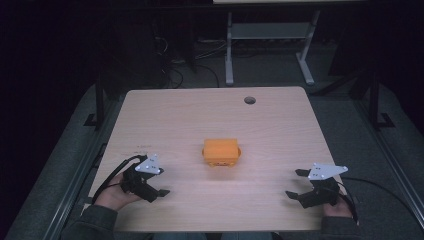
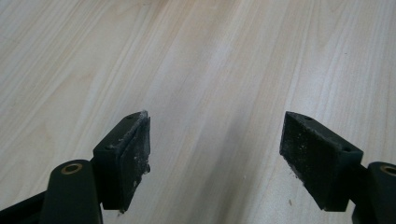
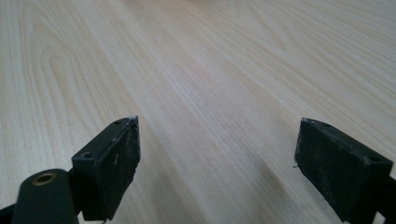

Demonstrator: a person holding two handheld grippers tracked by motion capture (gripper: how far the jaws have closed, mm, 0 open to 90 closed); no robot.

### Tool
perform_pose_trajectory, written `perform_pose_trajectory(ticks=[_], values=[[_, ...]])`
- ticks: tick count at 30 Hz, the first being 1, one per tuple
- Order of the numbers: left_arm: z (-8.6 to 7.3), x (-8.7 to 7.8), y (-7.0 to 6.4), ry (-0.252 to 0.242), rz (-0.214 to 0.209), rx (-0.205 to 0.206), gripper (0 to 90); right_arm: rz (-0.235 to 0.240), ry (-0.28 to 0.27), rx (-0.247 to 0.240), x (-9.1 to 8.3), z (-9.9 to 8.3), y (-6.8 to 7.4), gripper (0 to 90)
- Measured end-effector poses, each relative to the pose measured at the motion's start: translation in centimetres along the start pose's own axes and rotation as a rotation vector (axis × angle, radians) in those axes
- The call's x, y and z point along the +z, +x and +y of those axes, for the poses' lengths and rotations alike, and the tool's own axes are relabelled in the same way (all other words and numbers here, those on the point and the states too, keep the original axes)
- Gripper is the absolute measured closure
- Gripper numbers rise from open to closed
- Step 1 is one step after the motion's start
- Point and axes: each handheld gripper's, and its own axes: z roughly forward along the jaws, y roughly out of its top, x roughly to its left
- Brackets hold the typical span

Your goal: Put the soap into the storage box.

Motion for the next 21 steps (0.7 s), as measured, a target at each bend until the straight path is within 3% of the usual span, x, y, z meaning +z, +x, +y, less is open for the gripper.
perform_pose_trajectory(ticks=[4,7,9,11,16,21], values=[[-0.3,0.1,-0.1,0.008,0.002,-0.007,23.9,-0.002,0.003,0.003,0.0,0.0,0.0,13.5],[-1.1,0.2,-0.1,-0.04,-0.007,-0.049,24.0,0.0,0.0,0.0,0.0,0.1,0.1,13.5],[-1.4,0.2,-0.1,-0.028,0.0,-0.05,24.0,0.003,-0.002,-0.005,0.0,0.1,0.1,13.5],[-1.6,0.3,-0.4,-0.02,0.038,-0.055,25.3,0.008,-0.001,-0.012,0.1,0.3,0.2,13.5],[-1.7,0.4,-0.6,-0.028,0.047,-0.058,24.3,0.021,-0.004,-0.04,0.3,0.6,0.4,13.5],[-2.1,0.5,-0.1,-0.036,0.052,-0.09,22.0,0.029,-0.002,-0.044,0.4,0.7,0.4,13.5]])
